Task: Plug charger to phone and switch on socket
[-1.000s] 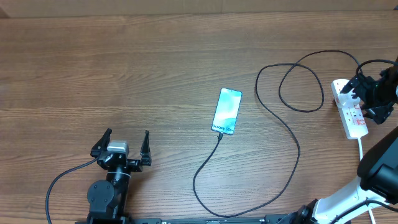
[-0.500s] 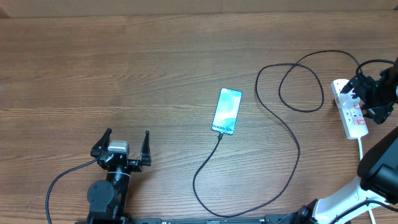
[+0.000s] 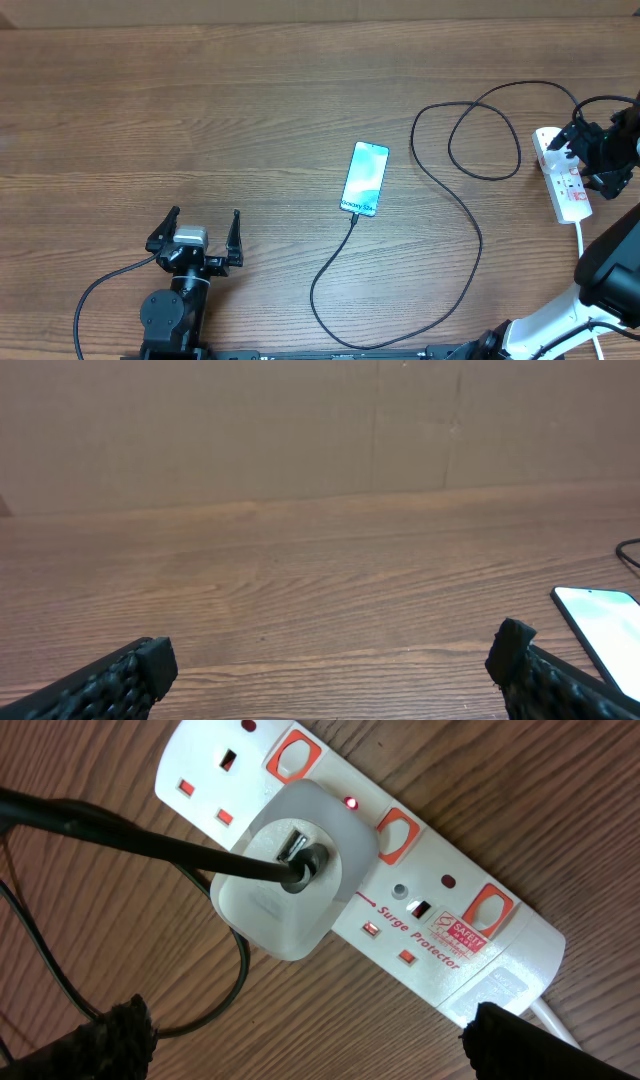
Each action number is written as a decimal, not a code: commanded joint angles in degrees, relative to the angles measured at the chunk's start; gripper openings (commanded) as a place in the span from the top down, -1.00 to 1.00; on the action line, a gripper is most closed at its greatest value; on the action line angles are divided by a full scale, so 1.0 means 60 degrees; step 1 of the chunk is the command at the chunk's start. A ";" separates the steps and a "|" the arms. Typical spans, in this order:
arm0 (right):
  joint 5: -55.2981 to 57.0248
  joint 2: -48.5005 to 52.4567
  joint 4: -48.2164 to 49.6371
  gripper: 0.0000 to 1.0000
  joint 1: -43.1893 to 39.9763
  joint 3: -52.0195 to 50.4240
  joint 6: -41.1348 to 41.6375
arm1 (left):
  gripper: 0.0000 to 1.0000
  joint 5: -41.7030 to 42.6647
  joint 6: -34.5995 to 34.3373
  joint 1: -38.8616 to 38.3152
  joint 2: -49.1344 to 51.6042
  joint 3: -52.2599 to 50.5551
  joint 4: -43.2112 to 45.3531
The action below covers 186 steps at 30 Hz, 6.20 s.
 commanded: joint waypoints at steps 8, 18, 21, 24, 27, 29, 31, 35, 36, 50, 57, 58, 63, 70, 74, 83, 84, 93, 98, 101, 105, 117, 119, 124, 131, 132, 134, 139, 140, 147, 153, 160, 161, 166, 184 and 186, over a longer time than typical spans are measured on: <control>0.0015 -0.0240 0.0011 -1.00 -0.0022 0.0229 -0.0004 | -0.99 -0.0131 0.0215 0.0055 -0.0117 -0.0033 -0.0018; 0.0015 -0.0237 0.0015 -1.00 -0.0011 0.0226 -0.0004 | -0.99 -0.0131 0.0215 0.0055 -0.0117 -0.0033 -0.0018; 0.0015 -0.0237 0.0015 -1.00 -0.0015 0.0226 -0.0004 | -0.99 -0.0131 0.0215 0.0051 -0.0117 -0.0033 -0.0018; 0.0015 -0.0237 0.0015 -1.00 -0.0015 0.0226 -0.0004 | -0.99 -0.0131 0.0215 0.0055 -0.0117 -0.0033 -0.0018; 0.0015 -0.0237 0.0015 -1.00 -0.0015 0.0226 -0.0004 | -0.99 -0.0131 0.0215 0.0055 -0.0113 -0.0033 -0.0018; 0.0015 -0.0240 0.0011 -1.00 -0.0011 0.0226 -0.0004 | -1.00 -0.0131 0.0215 0.0051 -0.0117 -0.0033 -0.0018; 0.0015 -0.0259 0.0011 -0.99 -0.0011 0.0226 -0.0004 | -0.99 -0.0131 0.0215 0.0051 -0.0113 -0.0033 -0.0018; 0.0015 -0.0441 0.0011 -1.00 0.0000 0.0226 -0.0004 | -0.99 -0.0131 0.0215 0.0055 -0.0113 -0.0033 -0.0018; 0.0015 -0.0532 0.0011 -1.00 0.0000 0.0226 -0.0004 | -0.99 -0.0131 0.0215 0.0051 -0.0117 -0.0033 -0.0018; 0.0015 -0.2528 0.0007 -1.00 0.1596 0.0226 -0.0004 | -0.99 -0.0131 0.0215 0.0051 -0.0113 -0.0033 -0.0018; 0.0015 -0.3195 0.0007 -1.00 0.3362 0.0226 -0.0004 | -0.99 -0.0131 0.0215 0.0055 -0.0113 -0.0033 -0.0018; 0.0015 -0.3253 0.0007 -1.00 0.3646 0.0226 -0.0004 | -0.99 -0.0135 0.0215 0.0051 -0.0113 -0.0033 -0.0018; 0.0015 -0.3493 0.0004 -1.00 0.4779 0.0226 -0.0004 | -0.99 -0.0135 0.0215 0.0055 -0.0117 -0.0029 -0.0018; 0.0015 -0.3650 0.0004 -1.00 0.5829 0.0226 -0.0004 | -0.99 -0.0131 0.0215 0.0055 -0.0113 -0.0033 -0.0018; 0.0346 -0.3650 0.0000 -1.00 0.5982 0.0226 0.0000 | -0.99 -0.0131 0.0215 0.0055 -0.0113 -0.0033 -0.0018; 0.0769 -0.3650 0.0080 -1.00 0.5982 0.0226 -0.0004 | -0.99 -0.0131 0.0215 0.0055 -0.0113 -0.0033 -0.0018; 0.0769 -0.3650 0.0080 -1.00 0.5982 0.0226 -0.0004 | -0.99 -0.0131 0.0215 0.0055 -0.0113 -0.0033 -0.0018; 0.0841 -0.3650 0.0047 -1.00 0.5982 -0.0015 -0.0040 | -0.99 -0.0131 0.0215 0.0051 -0.0113 -0.0033 -0.0018; 0.0838 -0.3650 0.0404 -1.00 0.5989 -0.0659 -0.0302 | -0.99 -0.0131 0.0215 0.0055 -0.0113 -0.0033 -0.0018; 0.0838 -0.3650 0.0863 -1.00 0.5989 -0.1297 -0.0302 | -0.99 -0.0131 0.0215 0.0055 -0.0113 -0.0033 -0.0018; 0.0834 -0.3654 0.1698 -1.00 0.5989 -0.2364 -0.0302 | -0.99 -0.0131 0.0215 0.0055 -0.0113 -0.0033 -0.0018; 0.0157 -0.4069 0.5435 -1.00 0.5989 -0.6827 0.0040 | -0.99 -0.0131 0.0215 0.0051 -0.0113 -0.0033 -0.0018; 0.0157 -0.4095 0.5956 -1.00 0.5989 -0.7475 0.0036 | -0.99 -0.0131 0.0215 0.0051 -0.0113 -0.0033 -0.0018; 0.0368 -0.4306 0.6433 -1.00 0.5989 -0.7890 0.0036 | -0.99 -0.0131 0.0215 0.0055 -0.0113 -0.0033 -0.0018; -0.0025 -0.4470 0.8003 -1.00 0.6007 -0.8378 0.0036 | -0.99 -0.0131 0.0215 0.0051 -0.0113 -0.0033 -0.0018; -0.0106 -0.4484 0.8400 -1.00 0.6007 -0.8626 0.0036 | -0.99 -0.0131 0.0215 0.0055 -0.0113 -0.0033 -0.0018; -0.0135 -0.4546 0.9100 -1.00 0.6007 -0.9125 0.0036 | -0.99 -0.0131 0.0215 0.0051 -0.0113 -0.0033 -0.0018; -0.0109 -0.4929 1.0375 -1.00 0.6007 -1.0236 0.0033 | -0.99 -0.0131 0.0215 0.0051 -0.0113 -0.0033 -0.0018; -0.0095 -0.5056 1.0615 -1.00 0.6007 -1.0466 0.0033 | -0.99 -0.0131 0.0215 0.0051 -0.0113 -0.0033 -0.0018; -0.0098 -0.6080 1.2087 -1.00 0.6003 -1.2109 0.0036 | -0.99 -0.0131 0.0215 0.0055 -0.0113 -0.0029 -0.0018; -0.0106 -0.7169 1.3271 -1.00 0.6007 -1.3489 0.0040 | -0.99 -0.0131 0.0215 0.0051 -0.0113 -0.0033 -0.0018; -0.0113 -0.8433 1.3406 -1.00 0.6007 -1.4262 0.0040 | -0.99 -0.0131 0.0215 0.0055 -0.0113 -0.0033 -0.0018; -0.0135 -0.8586 1.3373 -1.00 0.6003 -1.4320 0.0036 | -0.99 -0.0131 0.0215 0.0051 -0.0113 -0.0033 -0.0018; -0.0193 -0.9227 1.3358 -1.00 0.6003 -1.4761 0.0044 | -0.99 -0.0135 0.0215 0.0055 -0.0113 -0.0033 -0.0018; -0.0168 -1.1646 1.1602 -1.00 0.6003 -1.4819 0.0033 | -0.99 -0.0131 0.0215 0.0051 -0.0113 -0.0029 -0.0018; -0.0168 -1.2105 1.1260 -1.00 0.6007 -1.4819 0.0033 | -0.99 -0.0131 0.0215 0.0051 -0.0113 -0.0033 -0.0018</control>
